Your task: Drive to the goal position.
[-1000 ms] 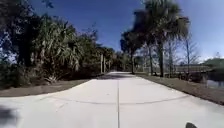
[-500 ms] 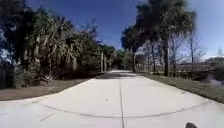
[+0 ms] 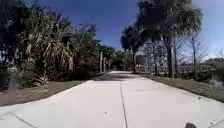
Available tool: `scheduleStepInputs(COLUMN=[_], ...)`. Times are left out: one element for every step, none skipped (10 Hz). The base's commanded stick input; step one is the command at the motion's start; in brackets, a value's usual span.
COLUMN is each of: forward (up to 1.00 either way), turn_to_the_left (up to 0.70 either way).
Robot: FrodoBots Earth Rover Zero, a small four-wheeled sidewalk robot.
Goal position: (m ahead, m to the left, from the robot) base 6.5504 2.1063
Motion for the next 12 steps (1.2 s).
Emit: scheduleStepInputs(forward=[1.0, 1.0, 1.0, 1.0, 1.0, 1.0, 1.0, 1.0, 1.0, 1.0, 1.0, 1.0], turn_to_the_left=[-0.09, -0.09, -0.09, -0.09, -0.06, -0.04, -0.04, -0.04, -0.04, -0.04, -0.04, -0.03])
